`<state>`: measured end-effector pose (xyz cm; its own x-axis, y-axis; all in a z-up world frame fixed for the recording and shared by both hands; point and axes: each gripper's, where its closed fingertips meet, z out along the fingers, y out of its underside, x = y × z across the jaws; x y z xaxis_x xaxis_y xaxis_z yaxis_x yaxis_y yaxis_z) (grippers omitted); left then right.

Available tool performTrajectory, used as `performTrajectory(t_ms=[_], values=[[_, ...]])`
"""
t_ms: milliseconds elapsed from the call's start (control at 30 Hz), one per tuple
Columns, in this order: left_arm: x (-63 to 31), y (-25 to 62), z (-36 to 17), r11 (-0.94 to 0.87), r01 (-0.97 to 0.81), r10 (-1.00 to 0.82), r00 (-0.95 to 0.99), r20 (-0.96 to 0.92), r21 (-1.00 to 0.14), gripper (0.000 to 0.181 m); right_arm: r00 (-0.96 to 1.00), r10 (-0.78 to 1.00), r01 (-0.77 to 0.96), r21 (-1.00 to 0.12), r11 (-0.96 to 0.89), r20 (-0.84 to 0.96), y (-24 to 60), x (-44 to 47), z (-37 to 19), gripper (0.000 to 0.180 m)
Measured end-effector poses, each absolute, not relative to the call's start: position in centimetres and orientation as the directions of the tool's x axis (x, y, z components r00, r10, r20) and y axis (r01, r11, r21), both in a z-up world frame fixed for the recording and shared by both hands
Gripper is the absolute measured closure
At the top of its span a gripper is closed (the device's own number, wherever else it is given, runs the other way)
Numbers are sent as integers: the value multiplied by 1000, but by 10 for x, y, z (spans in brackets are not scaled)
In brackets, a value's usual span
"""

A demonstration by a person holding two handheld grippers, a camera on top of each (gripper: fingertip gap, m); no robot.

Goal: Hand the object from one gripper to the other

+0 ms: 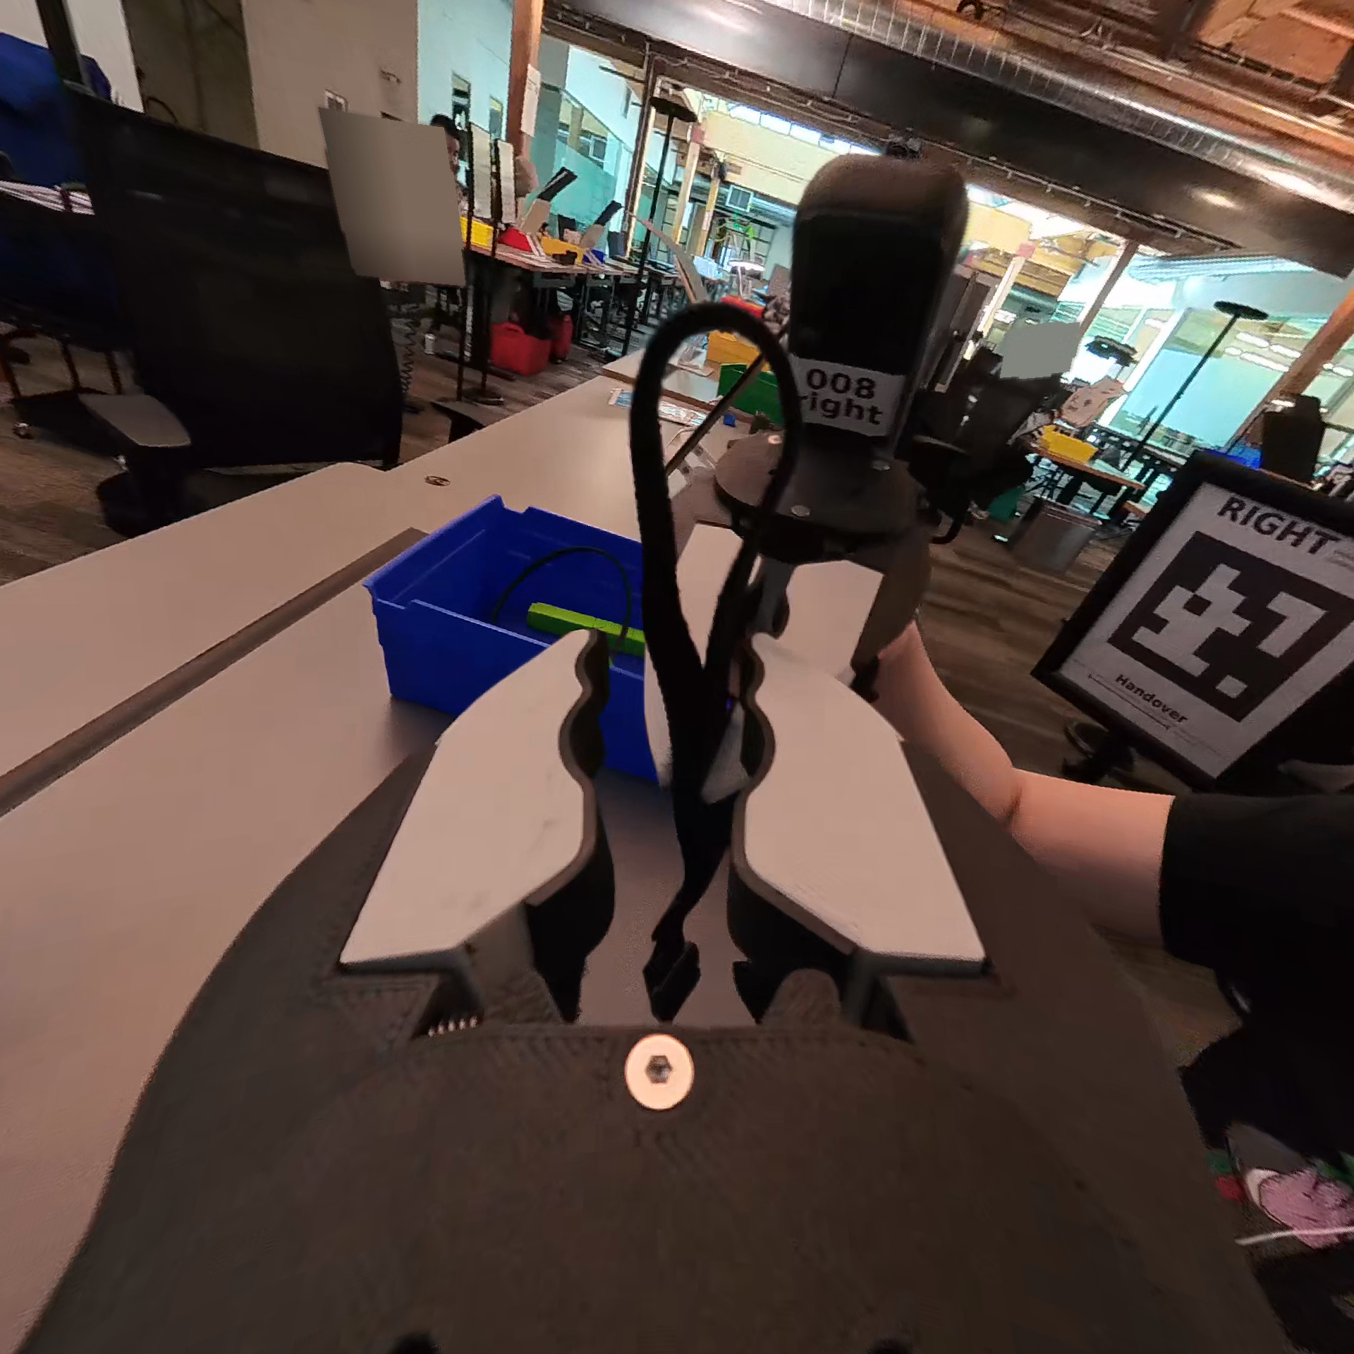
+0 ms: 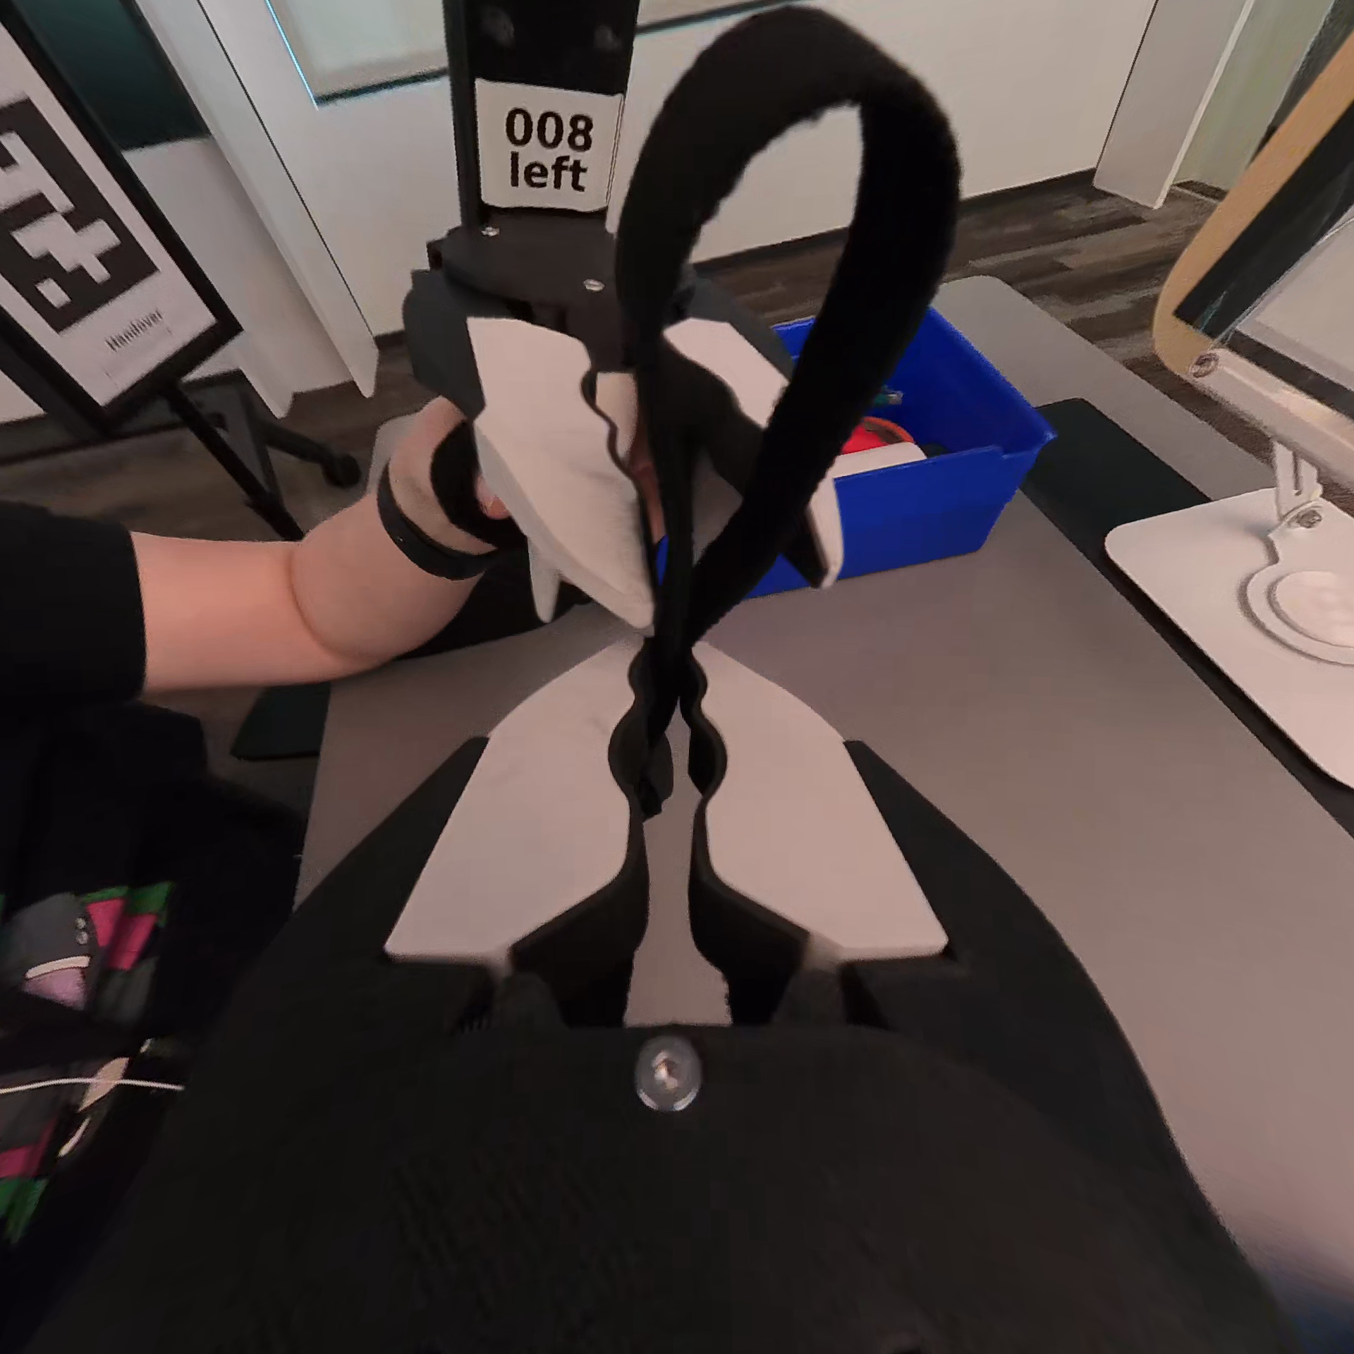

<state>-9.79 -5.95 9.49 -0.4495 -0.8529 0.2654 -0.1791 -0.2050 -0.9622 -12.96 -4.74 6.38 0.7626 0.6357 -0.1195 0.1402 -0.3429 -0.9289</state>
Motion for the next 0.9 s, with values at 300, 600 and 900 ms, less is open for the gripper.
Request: performTrajectory(t_ms=[300, 600, 900], values=[[-108, -36, 118, -48, 24, -934, -356, 36, -999, 176, 844, 508, 310, -931, -195, 175, -38, -107, 71, 129], [-123, 20, 134, 855, -142, -412, 398, -820, -499, 176, 855, 370, 425, -900, -97, 364, -59, -90, 108, 127], [-88, -5, 80, 937, -311, -106, 186, -977, -161, 177, 114, 59, 993, -116, 29, 992, -68, -110, 101, 138]])
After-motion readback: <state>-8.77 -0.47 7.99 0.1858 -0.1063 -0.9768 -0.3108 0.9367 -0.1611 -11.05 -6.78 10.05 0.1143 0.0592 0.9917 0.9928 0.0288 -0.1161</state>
